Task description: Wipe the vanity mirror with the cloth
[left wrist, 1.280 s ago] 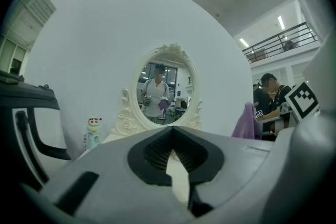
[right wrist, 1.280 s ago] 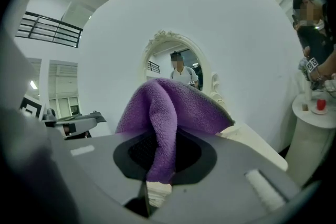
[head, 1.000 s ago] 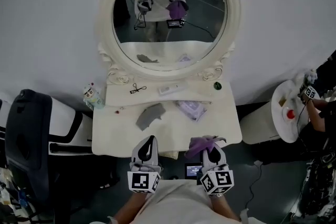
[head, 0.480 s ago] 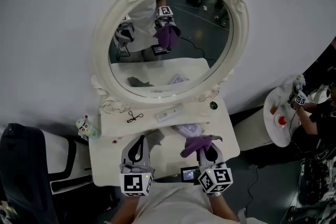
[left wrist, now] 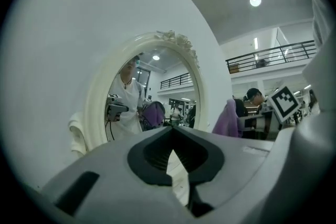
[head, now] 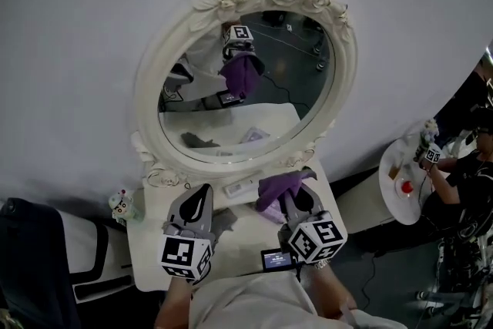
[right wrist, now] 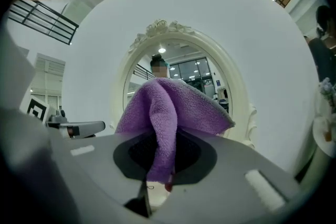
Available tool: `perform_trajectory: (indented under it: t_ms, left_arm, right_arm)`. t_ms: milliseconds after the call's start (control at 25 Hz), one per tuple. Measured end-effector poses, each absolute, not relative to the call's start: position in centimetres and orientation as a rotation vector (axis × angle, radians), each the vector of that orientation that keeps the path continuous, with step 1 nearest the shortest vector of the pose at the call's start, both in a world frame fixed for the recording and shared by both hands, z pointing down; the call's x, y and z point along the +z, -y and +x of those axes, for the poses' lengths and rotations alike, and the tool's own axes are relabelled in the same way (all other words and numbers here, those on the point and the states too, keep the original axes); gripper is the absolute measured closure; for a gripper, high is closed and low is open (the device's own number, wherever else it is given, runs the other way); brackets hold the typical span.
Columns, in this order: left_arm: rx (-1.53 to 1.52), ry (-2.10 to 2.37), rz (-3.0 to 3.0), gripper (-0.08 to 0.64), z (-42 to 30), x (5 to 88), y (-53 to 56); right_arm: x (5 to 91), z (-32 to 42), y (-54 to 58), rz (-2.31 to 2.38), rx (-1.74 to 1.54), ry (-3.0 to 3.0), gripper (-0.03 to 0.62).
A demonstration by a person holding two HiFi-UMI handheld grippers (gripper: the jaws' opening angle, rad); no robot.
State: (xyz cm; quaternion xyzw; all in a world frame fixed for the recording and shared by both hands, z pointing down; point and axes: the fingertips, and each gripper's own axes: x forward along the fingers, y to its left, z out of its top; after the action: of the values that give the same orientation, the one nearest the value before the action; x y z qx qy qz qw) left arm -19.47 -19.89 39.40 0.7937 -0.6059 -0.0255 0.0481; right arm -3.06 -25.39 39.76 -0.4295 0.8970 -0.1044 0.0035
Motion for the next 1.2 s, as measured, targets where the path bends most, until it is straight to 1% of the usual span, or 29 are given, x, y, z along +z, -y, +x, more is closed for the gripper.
perform_trajectory:
  t_ms: [440, 640, 840, 1040, 1200]
  left_arm:
    - [-0.1, 2.081, 2.349, 0.56, -19.5, 29.2, 21.4]
    - [-0.14, 2.122, 2.347, 0.56, -19.4, 25.4, 22.0]
    - [-0.164, 2.159, 2.331, 0.56, -19.7, 22.5, 22.5]
    - [-0.231, 2.214, 2.298, 0.56, -20.0, 21.4, 21.8]
    - [-0.203, 2.217, 2.288, 0.56, -20.1, 21.6, 21.5]
  right_arm:
    - [23.6, -10.3, 32.1, -0.947, -0.076, -2.928, 0.537]
    - [18.3, -13.5, 32.7, -0.813, -0.049, -2.966, 0.537]
    - [15.9, -16.4, 34.2, -0.809, 0.009, -2.995, 0.537]
    - [15.3, -18.9, 35.3, -0.719, -0.077, -3.024, 0.537]
    - [14.6, -20.7, 35.5, -0.679, -0.095, -3.029, 0.537]
